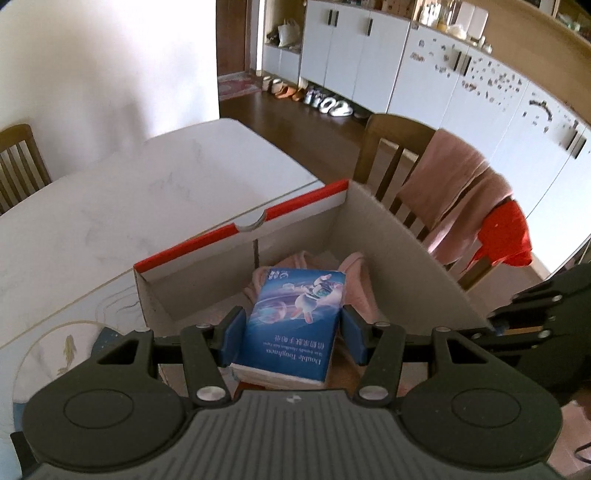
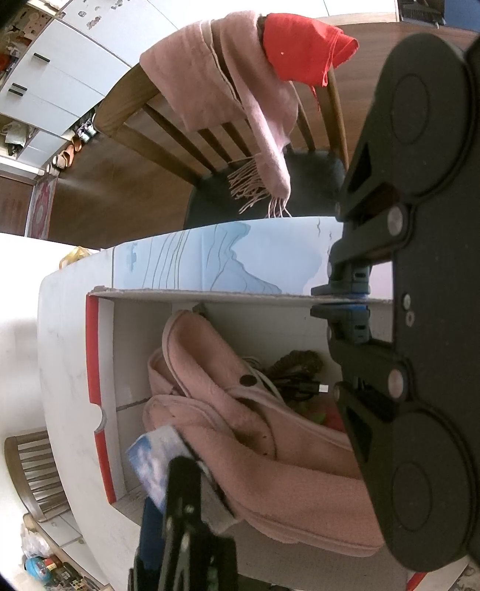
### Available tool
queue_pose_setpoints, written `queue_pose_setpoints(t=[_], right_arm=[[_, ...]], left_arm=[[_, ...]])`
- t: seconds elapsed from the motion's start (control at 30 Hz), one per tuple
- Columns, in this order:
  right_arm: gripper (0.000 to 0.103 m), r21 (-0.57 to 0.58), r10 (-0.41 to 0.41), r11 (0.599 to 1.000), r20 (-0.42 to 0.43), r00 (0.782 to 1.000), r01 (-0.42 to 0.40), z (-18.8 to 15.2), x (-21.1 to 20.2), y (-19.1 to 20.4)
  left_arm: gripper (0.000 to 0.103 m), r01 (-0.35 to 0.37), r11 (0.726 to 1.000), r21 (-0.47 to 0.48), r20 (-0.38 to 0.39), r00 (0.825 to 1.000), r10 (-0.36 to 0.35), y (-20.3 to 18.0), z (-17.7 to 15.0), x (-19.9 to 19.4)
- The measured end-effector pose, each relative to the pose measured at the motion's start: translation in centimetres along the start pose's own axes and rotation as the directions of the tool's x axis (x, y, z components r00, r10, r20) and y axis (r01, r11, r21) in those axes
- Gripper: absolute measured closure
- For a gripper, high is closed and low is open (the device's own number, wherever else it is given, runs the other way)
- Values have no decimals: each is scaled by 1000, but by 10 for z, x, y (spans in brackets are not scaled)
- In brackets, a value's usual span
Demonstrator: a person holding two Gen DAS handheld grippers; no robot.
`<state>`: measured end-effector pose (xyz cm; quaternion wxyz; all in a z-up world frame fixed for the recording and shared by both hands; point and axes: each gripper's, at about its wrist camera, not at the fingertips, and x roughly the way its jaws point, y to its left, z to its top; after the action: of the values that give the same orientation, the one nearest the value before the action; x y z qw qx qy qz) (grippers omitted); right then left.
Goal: Organize objects
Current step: 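Carry the tissue pack into the box and open the left gripper, then return the left tool to the table and grasp the black gloves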
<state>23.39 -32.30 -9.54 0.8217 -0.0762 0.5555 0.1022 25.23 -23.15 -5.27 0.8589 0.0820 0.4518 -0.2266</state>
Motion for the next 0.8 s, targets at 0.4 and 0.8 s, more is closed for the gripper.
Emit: queue_pose_setpoints(t=[0.4,0.8], right_arm=[[101,3,0,1000,0,1000,0,0,0,0],[101,15,0,1000,-3,1000,0,1,-1,0]], left_arm=[[48,-8,1000,23,-53,999,9,5,-6,12],[29,-10,1000,5,-9,1000,10,14,-15,-11]])
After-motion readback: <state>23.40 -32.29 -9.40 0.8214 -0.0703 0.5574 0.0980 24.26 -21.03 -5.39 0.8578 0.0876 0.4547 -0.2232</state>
